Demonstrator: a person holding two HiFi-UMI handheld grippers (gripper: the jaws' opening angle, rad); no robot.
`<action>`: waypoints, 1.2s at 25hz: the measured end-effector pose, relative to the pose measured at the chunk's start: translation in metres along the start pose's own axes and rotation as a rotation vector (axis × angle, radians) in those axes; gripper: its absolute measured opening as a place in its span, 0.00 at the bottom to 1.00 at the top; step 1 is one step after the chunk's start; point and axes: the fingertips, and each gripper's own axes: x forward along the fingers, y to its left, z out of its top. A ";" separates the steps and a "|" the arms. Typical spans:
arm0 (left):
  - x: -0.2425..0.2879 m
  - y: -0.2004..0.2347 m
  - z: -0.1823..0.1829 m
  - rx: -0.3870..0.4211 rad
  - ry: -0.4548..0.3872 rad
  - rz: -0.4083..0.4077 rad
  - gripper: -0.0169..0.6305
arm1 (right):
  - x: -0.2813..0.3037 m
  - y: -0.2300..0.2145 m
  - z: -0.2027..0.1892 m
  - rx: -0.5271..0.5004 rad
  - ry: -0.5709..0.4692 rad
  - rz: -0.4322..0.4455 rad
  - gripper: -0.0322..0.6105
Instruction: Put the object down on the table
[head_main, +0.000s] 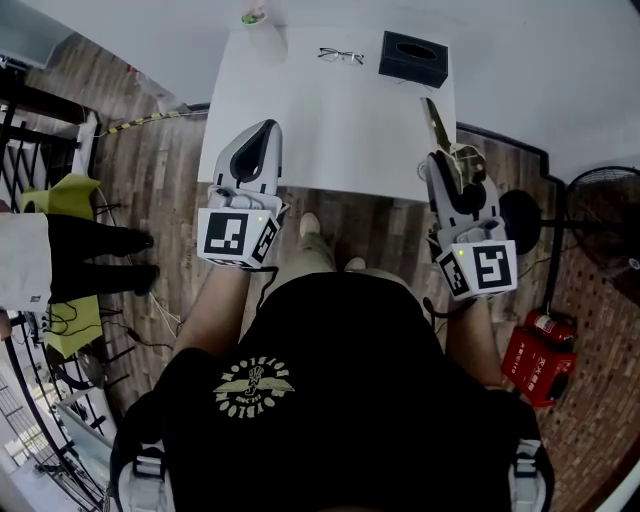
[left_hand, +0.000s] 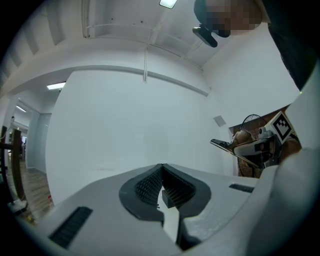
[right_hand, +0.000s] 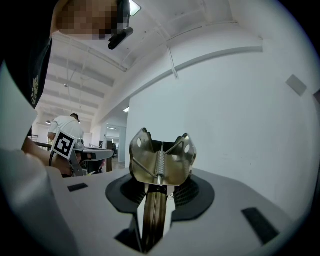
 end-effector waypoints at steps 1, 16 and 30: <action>0.001 0.002 -0.001 -0.001 0.001 -0.001 0.04 | 0.001 -0.001 0.000 -0.001 -0.001 -0.005 0.23; 0.036 0.046 -0.018 -0.023 0.026 -0.025 0.04 | 0.055 -0.005 -0.006 0.000 0.029 -0.035 0.23; 0.075 0.097 -0.025 -0.029 0.028 -0.065 0.04 | 0.118 -0.005 -0.001 0.000 0.032 -0.072 0.23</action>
